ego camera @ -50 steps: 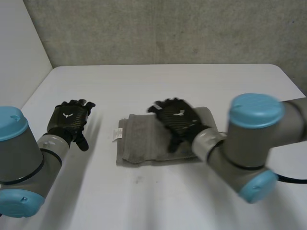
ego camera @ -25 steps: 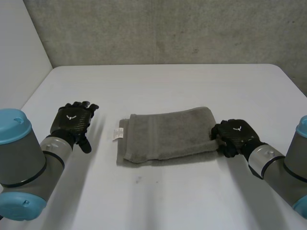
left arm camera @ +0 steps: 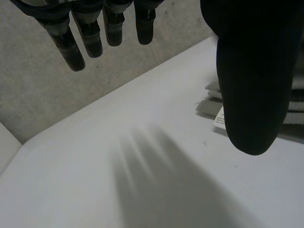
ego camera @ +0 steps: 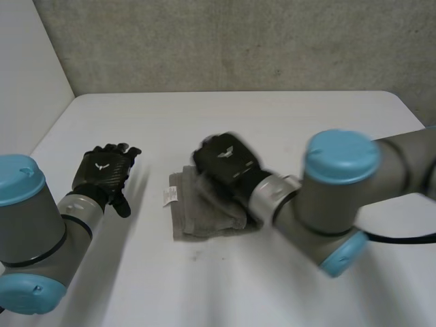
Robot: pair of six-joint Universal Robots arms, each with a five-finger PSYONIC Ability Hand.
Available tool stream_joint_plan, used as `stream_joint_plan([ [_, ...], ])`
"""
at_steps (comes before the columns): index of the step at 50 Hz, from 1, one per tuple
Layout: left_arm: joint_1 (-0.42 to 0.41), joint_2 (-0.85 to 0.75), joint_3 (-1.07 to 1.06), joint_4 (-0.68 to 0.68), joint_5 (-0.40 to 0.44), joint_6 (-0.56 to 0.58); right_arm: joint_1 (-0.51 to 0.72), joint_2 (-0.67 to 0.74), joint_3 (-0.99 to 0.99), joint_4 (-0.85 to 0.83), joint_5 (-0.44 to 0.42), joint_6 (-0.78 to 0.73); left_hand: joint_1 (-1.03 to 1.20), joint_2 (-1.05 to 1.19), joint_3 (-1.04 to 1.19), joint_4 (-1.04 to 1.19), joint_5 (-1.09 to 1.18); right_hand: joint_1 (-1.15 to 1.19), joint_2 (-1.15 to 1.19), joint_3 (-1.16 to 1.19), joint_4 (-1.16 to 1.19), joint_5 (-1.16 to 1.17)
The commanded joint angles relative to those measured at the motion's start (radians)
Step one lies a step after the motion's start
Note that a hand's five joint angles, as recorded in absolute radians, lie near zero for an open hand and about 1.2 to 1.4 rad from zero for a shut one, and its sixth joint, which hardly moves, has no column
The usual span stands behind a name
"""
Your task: Fold the towel.
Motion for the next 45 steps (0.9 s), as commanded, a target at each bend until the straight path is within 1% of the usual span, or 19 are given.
stream_joint_plan([
  [1, 0.005, 0.034, 0.002, -0.003, -0.004, -0.003, 0.103, 0.117, -0.049, 0.059, 0.008, -0.11, 0.0, 0.009, 0.008, 0.006, -0.03, 0.014, 0.183, 0.182, 0.18, 0.188],
  [2, 0.005, 0.043, 0.004, -0.003, -0.004, -0.003, 0.103, 0.117, -0.046, 0.064, 0.015, -0.125, 0.0, 0.009, 0.008, 0.006, -0.03, 0.014, 0.183, 0.182, 0.18, 0.188],
  [3, 0.004, 0.056, 0.007, -0.005, -0.004, -0.003, 0.103, 0.111, -0.04, 0.068, 0.015, -0.124, 0.0, 0.009, 0.008, 0.006, -0.03, -0.159, 0.01, 0.009, 0.006, 0.015],
  [4, 0.004, 0.056, 0.007, -0.005, -0.004, -0.003, 0.103, 0.111, -0.04, 0.068, 0.015, -0.124, 0.0, 0.009, 0.008, 0.006, -0.03, -0.161, 0.008, 0.007, 0.005, 0.013],
  [6, 0.002, 0.068, 0.015, -0.009, -0.005, -0.003, 0.095, 0.076, -0.028, 0.073, 0.022, -0.107, 0.0, 0.009, 0.008, 0.006, -0.03, -0.83, -0.661, -0.662, -0.664, -0.656],
  [7, 0.002, 0.079, 0.021, -0.009, -0.004, -0.006, 0.095, 0.075, -0.027, 0.073, 0.022, -0.107, 0.0, 0.009, 0.008, 0.006, -0.03, -0.833, -0.664, -0.665, -0.668, -0.66],
  [9, -0.001, 0.088, 0.035, -0.009, -0.004, -0.014, 0.088, -0.004, 0.0, 0.07, 0.049, -0.058, 0.0, 0.009, 0.008, 0.006, -0.03, -1.184, -1.015, -1.016, -1.018, -1.01],
  [12, -0.011, 0.093, 0.085, -0.015, -0.005, -0.051, 0.072, -0.046, 0.022, 0.067, 0.071, -0.021, 0.0, 0.009, 0.008, 0.006, -0.03, -1.207, -1.038, -1.04, -1.042, -1.034],
  [17, -0.062, 0.087, 0.191, -0.058, -0.007, -0.135, -0.087, -0.173, 0.094, 0.076, 0.17, 0.156, 0.0, 0.009, 0.008, 0.006, -0.03, -1.207, -1.038, -1.04, -1.042, -1.034],
  [19, -0.103, 0.05, 0.269, -0.109, -0.004, -0.197, -0.119, -0.191, 0.112, 0.076, 0.181, 0.21, 0.004, 0.013, 0.011, 0.01, -0.026, -1.207, -1.038, -1.04, -1.042, -1.034],
  [20, -0.103, 0.05, 0.269, -0.109, -0.004, -0.198, -0.119, -0.191, 0.112, 0.076, 0.181, 0.21, 0.004, 0.013, 0.011, 0.01, -0.026, -1.207, -1.038, -1.04, -1.042, -1.034],
  [22, -0.171, -0.039, 0.359, -0.162, -0.004, -0.262, -0.174, -0.205, 0.14, 0.082, 0.181, 0.302, 0.004, 0.013, 0.011, 0.01, -0.026, -1.207, -1.038, -1.04, -1.042, -1.034],
  [23, -0.171, -0.039, 0.36, -0.163, -0.004, -0.262, -0.175, -0.205, 0.14, 0.082, 0.181, 0.302, 0.004, 0.013, 0.011, 0.01, -0.026, -1.207, -1.038, -1.04, -1.042, -1.034],
  [24, -0.207, -0.086, 0.408, -0.191, -0.005, -0.291, -0.202, -0.205, 0.149, 0.091, 0.18, 0.331, 0.004, 0.013, 0.011, 0.01, -0.026, -1.207, -1.038, -1.04, -1.042, -1.034],
  [28, -0.248, -0.17, 0.484, -0.25, -0.005, -0.34, -0.236, -0.201, 0.146, 0.139, 0.164, 0.372, 0.004, 0.013, 0.011, 0.01, -0.026, -1.207, -1.038, -1.04, -1.042, -1.034],
  [30, -0.263, -0.254, 0.539, -0.293, -0.008, -0.376, -0.245, -0.179, 0.128, 0.185, 0.12, 0.388, 0.004, 0.013, 0.011, 0.01, -0.026, -1.207, -1.038, -1.04, -1.042, -1.034],
  [35, -0.265, -0.35, 0.565, -0.328, -0.011, -0.39, -0.228, -0.104, 0.065, 0.214, 0.059, 0.399, 0.004, 0.013, 0.011, 0.01, -0.026, -1.207, -1.038, -1.04, -1.042, -1.034],
  [41, -0.248, -0.381, 0.545, -0.344, -0.042, -0.386, -0.193, 0.02, -0.052, 0.281, 0.023, 0.391, 0.001, 0.01, 0.009, 0.007, -0.029, -1.207, -1.038, -1.04, -1.042, -1.034],
  [45, -0.209, -0.377, 0.481, -0.336, -0.1, -0.376, -0.152, 0.089, -0.113, 0.318, 0.016, 0.39, 0.001, 0.01, 0.009, 0.007, -0.029, -1.207, -1.038, -1.04, -1.042, -1.034],
])
